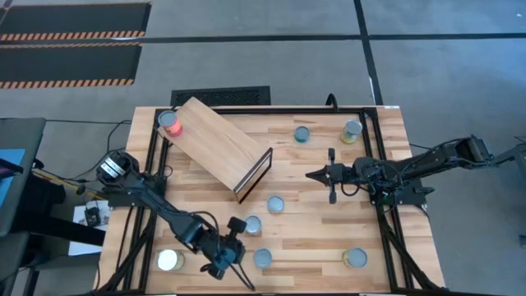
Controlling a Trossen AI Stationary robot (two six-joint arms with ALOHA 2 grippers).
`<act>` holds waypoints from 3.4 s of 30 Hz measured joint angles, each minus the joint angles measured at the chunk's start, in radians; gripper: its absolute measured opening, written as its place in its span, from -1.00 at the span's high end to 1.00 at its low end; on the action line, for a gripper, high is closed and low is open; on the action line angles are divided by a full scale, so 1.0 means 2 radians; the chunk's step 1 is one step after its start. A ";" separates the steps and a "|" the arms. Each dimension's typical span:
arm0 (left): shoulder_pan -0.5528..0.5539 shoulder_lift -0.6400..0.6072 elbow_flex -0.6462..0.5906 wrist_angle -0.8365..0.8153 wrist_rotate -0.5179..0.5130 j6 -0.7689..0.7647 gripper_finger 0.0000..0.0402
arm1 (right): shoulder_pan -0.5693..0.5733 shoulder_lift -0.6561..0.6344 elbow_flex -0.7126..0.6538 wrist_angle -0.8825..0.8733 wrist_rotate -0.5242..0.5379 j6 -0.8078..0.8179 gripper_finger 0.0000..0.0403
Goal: Pick and place cans onto a shelf
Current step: Put the canned tomatoes on the shelf
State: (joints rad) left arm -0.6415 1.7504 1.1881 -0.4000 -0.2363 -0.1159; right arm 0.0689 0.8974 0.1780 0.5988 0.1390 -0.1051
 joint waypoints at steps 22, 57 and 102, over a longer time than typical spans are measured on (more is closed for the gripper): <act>-0.004 -0.001 0.015 -0.008 -0.003 0.010 0.99 | 0.000 0.000 0.000 0.000 0.000 0.000 0.97; -0.006 -0.002 0.031 -0.010 -0.003 0.026 0.99 | 0.000 0.000 0.000 0.000 0.000 0.000 0.97; -0.008 -0.012 0.070 -0.016 0.002 0.060 0.99 | 0.000 0.000 0.000 -0.007 0.000 -0.004 0.97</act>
State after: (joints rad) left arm -0.6582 1.7271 1.3277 -0.4321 -0.2324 0.0049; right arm 0.0692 0.8974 0.1772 0.5848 0.1387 -0.1127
